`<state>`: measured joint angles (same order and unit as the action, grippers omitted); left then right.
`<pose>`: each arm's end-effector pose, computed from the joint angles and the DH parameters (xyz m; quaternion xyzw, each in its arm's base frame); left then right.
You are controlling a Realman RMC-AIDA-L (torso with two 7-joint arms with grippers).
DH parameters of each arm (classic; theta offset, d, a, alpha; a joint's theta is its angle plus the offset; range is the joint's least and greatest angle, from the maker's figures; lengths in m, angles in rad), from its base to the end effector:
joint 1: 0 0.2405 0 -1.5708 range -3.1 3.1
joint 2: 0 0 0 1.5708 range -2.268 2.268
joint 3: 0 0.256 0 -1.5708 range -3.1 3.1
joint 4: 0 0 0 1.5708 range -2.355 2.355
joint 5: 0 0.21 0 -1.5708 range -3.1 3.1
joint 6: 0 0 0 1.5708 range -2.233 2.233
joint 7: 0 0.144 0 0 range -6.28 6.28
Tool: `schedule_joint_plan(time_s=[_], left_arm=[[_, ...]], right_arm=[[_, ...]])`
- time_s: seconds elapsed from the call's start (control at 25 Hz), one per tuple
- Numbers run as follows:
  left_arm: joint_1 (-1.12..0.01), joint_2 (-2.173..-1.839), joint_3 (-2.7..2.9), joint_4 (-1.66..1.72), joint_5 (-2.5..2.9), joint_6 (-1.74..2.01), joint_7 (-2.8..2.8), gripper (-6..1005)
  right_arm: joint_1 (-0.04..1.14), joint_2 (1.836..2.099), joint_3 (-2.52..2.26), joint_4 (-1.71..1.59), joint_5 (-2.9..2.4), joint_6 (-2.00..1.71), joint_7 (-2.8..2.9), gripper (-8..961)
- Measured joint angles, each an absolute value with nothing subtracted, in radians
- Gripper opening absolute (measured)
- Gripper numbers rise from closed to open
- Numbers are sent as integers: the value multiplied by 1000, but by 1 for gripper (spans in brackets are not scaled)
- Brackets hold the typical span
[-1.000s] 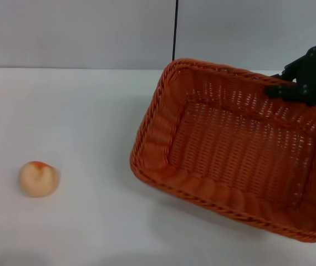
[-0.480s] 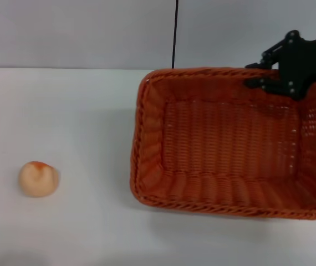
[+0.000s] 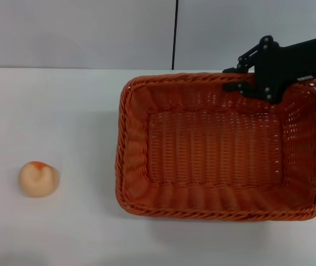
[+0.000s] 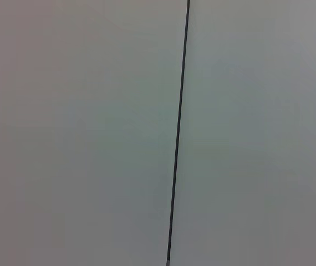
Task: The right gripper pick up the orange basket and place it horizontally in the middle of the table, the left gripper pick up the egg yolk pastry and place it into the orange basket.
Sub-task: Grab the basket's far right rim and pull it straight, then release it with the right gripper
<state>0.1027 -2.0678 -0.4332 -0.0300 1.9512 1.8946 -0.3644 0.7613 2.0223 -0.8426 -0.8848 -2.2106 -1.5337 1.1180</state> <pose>-0.3815 0.0998 0.0433 -0.5926 -0.2112 -0.3791 0.6786 0.1845 0.3976 0.0299 -0.9797 -0.1407 0.0495 0.1340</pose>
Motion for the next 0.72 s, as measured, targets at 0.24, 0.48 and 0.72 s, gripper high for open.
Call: schedule_joint_plan(time_s=[0.24,0.48,0.72], left_arm=[[95,-2068,-433,-32,1951,1891,-359,719],[86,-2068,-433,-32,1951,1886,-358,715],[83,-2068,-433,-30,1951,1884,-357,712]], right_arm=[[758,2035,-872,-886,-2215,-1511,1093,212],[747,2059,-909,-887,-2218,-1430,1084,223],[729,2071,-973,-895,-2213,-1354,1083,234]])
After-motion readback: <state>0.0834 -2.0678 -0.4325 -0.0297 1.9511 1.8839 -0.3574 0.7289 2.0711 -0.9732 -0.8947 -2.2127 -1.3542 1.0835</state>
